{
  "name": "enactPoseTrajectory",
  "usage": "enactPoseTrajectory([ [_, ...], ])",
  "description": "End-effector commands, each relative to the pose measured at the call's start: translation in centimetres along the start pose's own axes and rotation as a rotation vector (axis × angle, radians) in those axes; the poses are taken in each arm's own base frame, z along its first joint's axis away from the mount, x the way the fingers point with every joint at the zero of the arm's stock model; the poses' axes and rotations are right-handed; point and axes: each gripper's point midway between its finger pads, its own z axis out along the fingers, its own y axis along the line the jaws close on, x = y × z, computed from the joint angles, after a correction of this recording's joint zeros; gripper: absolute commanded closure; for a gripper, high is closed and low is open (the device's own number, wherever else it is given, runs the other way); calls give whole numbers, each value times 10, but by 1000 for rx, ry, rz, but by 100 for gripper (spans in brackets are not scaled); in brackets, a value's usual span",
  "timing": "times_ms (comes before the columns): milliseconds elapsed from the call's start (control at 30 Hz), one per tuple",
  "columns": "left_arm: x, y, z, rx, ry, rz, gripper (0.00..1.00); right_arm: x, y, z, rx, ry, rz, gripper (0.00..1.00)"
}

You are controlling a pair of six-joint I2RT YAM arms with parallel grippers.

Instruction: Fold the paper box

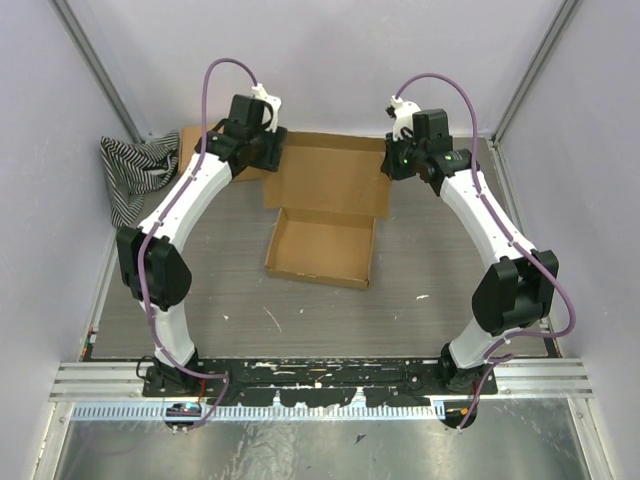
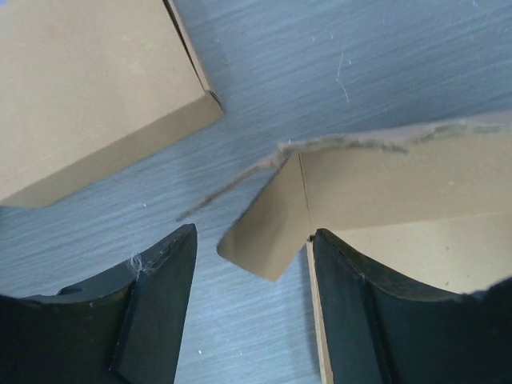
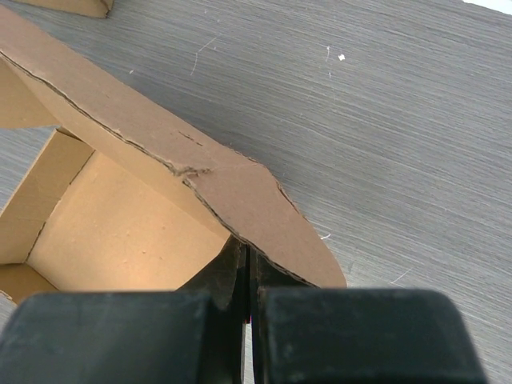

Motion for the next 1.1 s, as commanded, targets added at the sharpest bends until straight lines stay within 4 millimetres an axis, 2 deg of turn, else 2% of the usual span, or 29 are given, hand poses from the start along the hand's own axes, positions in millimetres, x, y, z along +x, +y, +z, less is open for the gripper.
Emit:
enactPoseTrajectory([
  [0, -28, 15, -1, -28, -101, -6, 33, -32, 9, -23, -26, -115, -45, 99],
  [167, -27, 12, 5, 27, -93, -16, 36, -32, 10, -22, -37, -112, -49, 99],
  [233, -25, 10, 7, 49, -82, -25, 41, -31, 10, -20, -40, -107, -48, 99],
  [433, -21, -11, 6, 182, -82, -61, 63, -29, 9, -13, -41, -81, -26, 99],
  [667, -23, -21, 1, 240, -75, -93, 96, -32, 8, 0, -33, -49, 36, 99],
  [867, -29, -27, -4, 267, -93, -143, 100, -40, 3, 9, 0, -52, 86, 99],
  [1067, -50, -33, -16, 304, -177, -193, 100, -57, -2, 19, 55, -89, 108, 99],
])
